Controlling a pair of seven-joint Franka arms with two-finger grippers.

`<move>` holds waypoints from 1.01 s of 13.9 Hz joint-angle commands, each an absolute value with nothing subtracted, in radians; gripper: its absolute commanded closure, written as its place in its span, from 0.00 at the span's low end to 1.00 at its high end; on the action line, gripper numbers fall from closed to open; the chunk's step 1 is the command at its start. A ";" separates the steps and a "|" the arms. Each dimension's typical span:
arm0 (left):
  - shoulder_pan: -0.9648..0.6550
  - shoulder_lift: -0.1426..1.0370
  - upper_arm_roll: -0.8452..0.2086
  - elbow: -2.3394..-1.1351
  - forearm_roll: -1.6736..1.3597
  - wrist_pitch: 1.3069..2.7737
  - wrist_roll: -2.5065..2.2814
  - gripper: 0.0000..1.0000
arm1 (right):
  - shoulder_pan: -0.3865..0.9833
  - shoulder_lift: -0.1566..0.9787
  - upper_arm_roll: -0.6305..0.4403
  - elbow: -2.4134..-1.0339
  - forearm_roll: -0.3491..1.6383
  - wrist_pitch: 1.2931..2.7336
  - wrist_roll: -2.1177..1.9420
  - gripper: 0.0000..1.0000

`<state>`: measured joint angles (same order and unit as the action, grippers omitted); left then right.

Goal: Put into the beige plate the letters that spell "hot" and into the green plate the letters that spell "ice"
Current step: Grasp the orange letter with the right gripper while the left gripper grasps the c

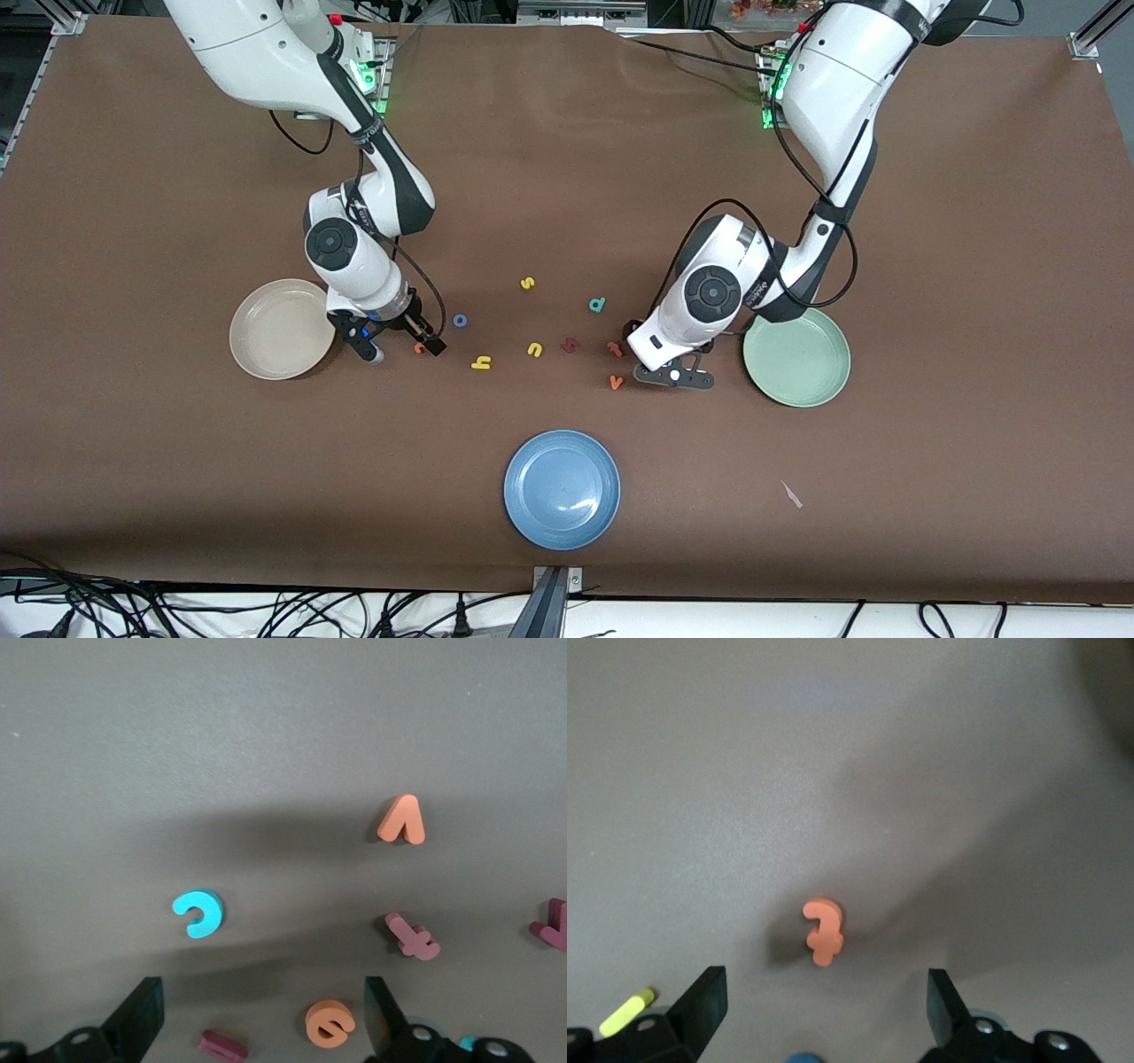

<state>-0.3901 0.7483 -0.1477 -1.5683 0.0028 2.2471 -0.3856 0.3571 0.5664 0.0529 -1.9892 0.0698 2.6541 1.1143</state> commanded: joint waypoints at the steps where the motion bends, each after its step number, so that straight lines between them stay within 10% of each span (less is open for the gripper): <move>1: -0.387 0.767 -0.143 -1.546 0.014 2.256 -0.368 0.28 | 0.348 0.609 0.054 -1.942 0.075 2.660 1.097 0.00; 3: -0.385 0.764 -0.143 -1.545 0.015 2.255 -0.299 0.43 | 0.338 0.611 0.054 -1.942 0.075 2.660 1.088 0.01; 14: -0.382 0.773 -0.100 -1.539 0.018 2.252 -0.313 0.51 | 0.330 0.638 0.058 -1.928 0.078 2.652 1.078 0.45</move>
